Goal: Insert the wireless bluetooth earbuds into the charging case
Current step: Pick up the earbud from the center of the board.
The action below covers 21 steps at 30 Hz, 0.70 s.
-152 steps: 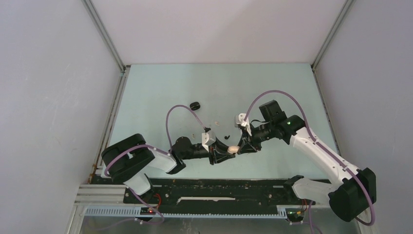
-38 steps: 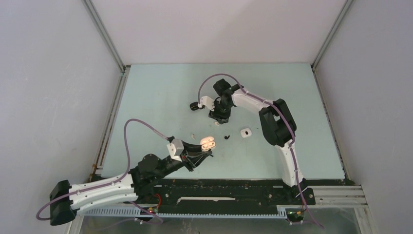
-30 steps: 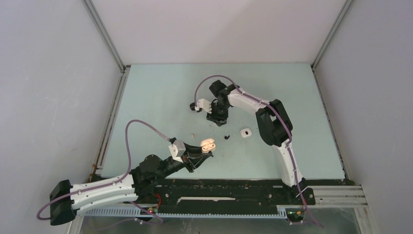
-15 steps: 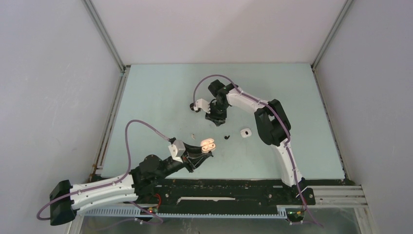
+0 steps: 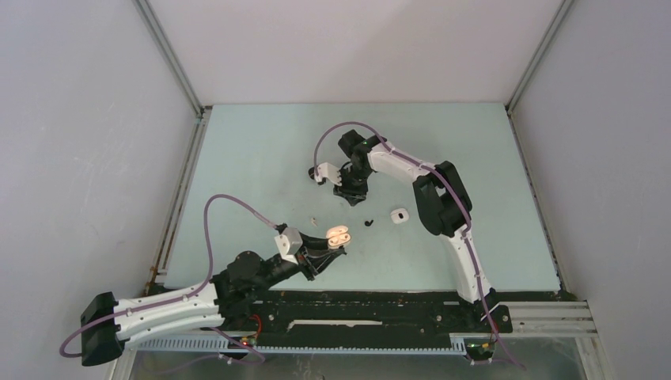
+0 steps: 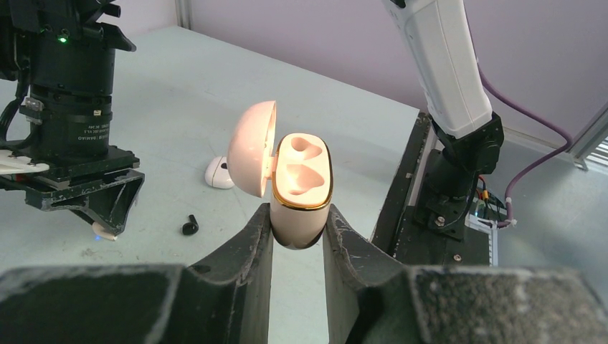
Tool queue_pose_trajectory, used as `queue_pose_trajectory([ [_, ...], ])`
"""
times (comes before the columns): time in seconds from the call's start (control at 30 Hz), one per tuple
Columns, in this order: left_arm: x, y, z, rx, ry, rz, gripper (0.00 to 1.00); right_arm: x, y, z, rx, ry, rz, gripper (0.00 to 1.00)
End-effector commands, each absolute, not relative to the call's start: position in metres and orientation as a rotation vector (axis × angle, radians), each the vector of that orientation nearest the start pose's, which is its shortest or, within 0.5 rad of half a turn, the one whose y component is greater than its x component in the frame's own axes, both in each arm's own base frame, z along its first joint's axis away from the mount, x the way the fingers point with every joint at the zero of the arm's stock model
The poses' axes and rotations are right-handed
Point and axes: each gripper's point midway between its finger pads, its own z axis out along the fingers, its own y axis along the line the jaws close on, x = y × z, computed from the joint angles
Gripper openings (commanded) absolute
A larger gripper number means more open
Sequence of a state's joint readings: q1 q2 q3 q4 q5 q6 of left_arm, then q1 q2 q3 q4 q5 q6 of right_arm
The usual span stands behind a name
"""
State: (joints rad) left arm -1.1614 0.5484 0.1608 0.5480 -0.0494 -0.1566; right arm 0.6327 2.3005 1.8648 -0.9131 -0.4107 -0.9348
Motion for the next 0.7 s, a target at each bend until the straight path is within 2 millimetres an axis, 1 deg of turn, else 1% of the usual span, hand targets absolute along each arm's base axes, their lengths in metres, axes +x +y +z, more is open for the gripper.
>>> queue_pose_trajectory([
  [0.0,0.121,-0.27,0.225,0.665,1.294,-1.043,0.0,0.355,0.318,0.013,-2.117,1.846,0.585,0.36],
  [0.13,0.121,-0.269,0.227,0.661,1.294,-1.043,0.0,0.353,0.316,0.012,-2.165,1.839,0.601,0.34],
  [0.23,0.121,-0.268,0.227,0.657,1.292,-1.039,0.0,0.35,0.311,0.007,-2.196,1.848,0.594,0.31],
  [0.4,0.121,-0.268,0.225,0.665,1.294,-1.033,0.0,0.345,0.312,0.008,-2.188,1.843,0.618,0.22],
  [0.53,0.122,-0.268,0.224,0.67,1.297,-1.026,0.0,0.343,0.313,0.011,-2.158,1.837,0.607,0.15],
  [0.57,0.122,-0.268,0.224,0.67,1.298,-1.024,0.0,0.341,0.311,0.009,-2.147,1.847,0.602,0.13],
  [0.67,0.124,-0.267,0.222,0.663,1.302,-1.016,0.0,0.343,0.308,0.018,-2.104,1.843,0.554,0.07],
])
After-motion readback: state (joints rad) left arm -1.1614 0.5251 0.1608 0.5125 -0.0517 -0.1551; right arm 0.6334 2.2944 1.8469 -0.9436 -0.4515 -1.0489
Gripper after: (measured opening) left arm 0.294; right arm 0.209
